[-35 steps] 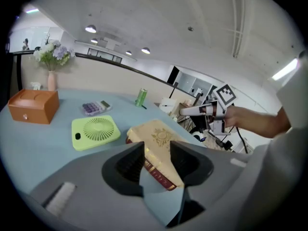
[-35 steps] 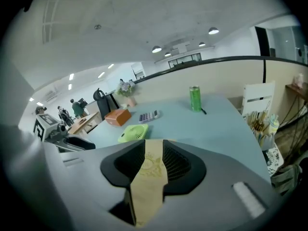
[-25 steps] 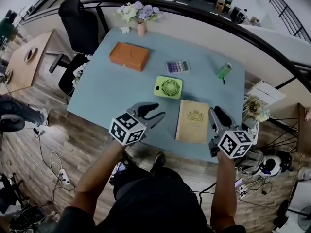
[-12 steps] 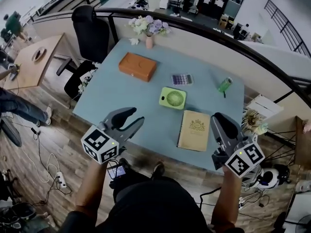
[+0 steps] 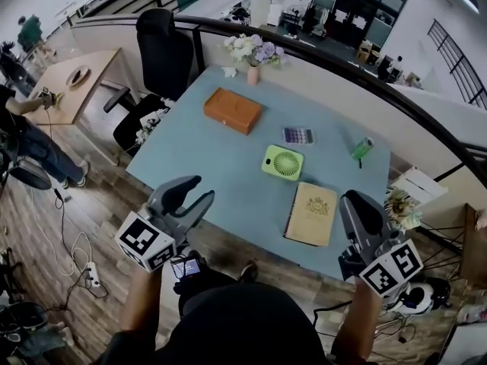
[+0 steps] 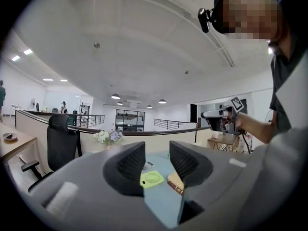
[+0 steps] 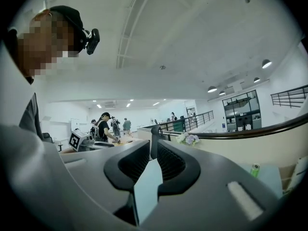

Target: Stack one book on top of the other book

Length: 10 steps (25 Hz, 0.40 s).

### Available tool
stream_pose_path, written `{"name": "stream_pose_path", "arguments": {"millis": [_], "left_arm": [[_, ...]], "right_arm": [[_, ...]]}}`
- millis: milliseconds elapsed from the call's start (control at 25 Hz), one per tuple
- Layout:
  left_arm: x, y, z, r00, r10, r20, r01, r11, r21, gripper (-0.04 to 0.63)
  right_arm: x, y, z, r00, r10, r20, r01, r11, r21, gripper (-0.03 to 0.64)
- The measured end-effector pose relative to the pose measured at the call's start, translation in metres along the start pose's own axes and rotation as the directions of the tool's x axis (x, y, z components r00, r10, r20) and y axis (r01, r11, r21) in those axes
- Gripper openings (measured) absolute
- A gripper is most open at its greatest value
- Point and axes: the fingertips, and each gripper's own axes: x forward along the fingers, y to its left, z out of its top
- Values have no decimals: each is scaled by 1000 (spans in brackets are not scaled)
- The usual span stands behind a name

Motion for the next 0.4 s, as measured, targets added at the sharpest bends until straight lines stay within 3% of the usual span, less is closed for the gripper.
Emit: {"name": "stream_pose_path", "arguments": {"millis": [400], "left_arm": [[-14, -7, 1, 1000, 13, 13, -13, 1000, -10, 212]], "right_arm": [[-6, 5, -2, 1000, -5, -9, 5, 1000, 4, 52]]}}
